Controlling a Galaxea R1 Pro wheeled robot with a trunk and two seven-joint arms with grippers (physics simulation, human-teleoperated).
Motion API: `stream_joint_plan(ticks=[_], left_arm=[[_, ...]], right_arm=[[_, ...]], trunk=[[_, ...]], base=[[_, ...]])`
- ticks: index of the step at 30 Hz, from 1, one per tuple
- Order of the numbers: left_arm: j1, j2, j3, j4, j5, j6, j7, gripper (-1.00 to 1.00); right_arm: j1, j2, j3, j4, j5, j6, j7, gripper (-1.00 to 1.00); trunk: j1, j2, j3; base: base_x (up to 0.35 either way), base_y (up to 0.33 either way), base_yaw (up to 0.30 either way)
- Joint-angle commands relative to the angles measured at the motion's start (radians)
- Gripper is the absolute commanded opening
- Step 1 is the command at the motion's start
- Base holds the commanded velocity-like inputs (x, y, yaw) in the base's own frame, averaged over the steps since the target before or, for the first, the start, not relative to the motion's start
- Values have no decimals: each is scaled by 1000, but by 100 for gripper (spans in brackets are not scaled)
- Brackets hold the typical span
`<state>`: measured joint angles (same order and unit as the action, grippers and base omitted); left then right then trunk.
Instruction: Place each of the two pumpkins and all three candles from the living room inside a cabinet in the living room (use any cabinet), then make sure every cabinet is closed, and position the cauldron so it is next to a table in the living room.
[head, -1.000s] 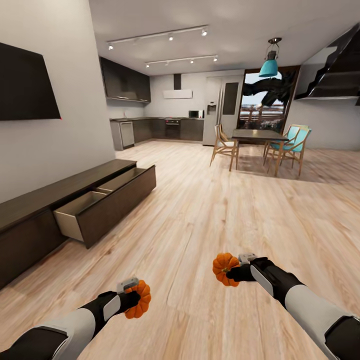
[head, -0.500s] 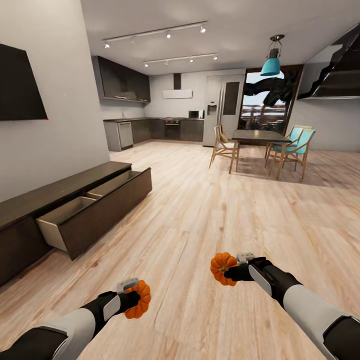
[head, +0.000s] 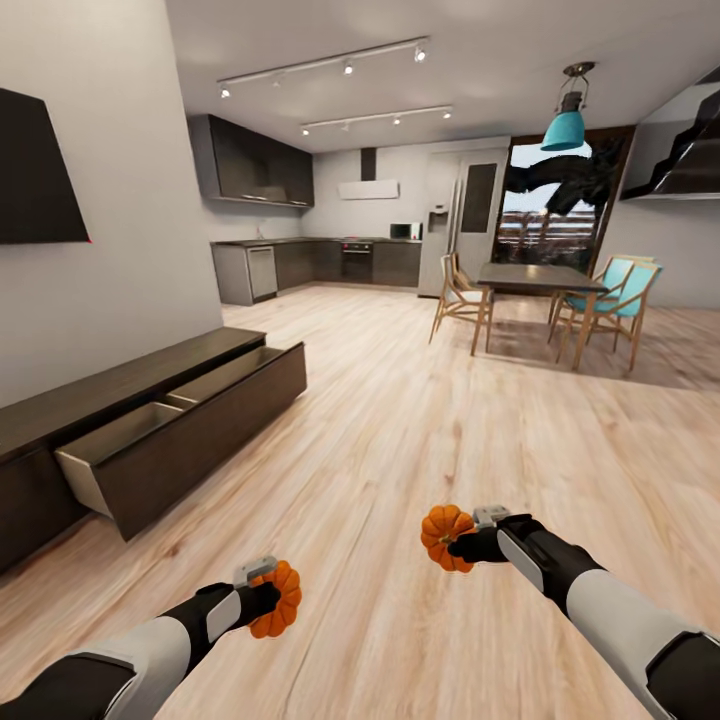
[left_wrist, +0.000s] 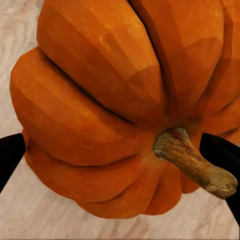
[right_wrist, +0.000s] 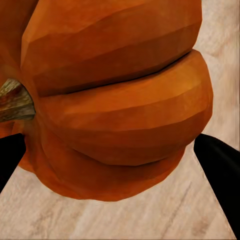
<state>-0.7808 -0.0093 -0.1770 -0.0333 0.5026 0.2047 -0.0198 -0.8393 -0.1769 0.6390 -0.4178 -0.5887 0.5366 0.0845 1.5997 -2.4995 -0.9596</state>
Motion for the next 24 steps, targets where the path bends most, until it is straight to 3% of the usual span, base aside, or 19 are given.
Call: stream_joint_plan(ticks=[1,24], left_arm=[[-1,0,-7,-1,10,4,-2,-100],[0,0,-6,-1,10,4,-2,-100]], right_arm=[[-1,-1,3,-2,1,3,3,-100],[-1,-1,7,-2,4,4,2,-100]], trunk=[[0,0,-1],[0,0,-1]], base=[[315,-185,69],[315,-185,259]])
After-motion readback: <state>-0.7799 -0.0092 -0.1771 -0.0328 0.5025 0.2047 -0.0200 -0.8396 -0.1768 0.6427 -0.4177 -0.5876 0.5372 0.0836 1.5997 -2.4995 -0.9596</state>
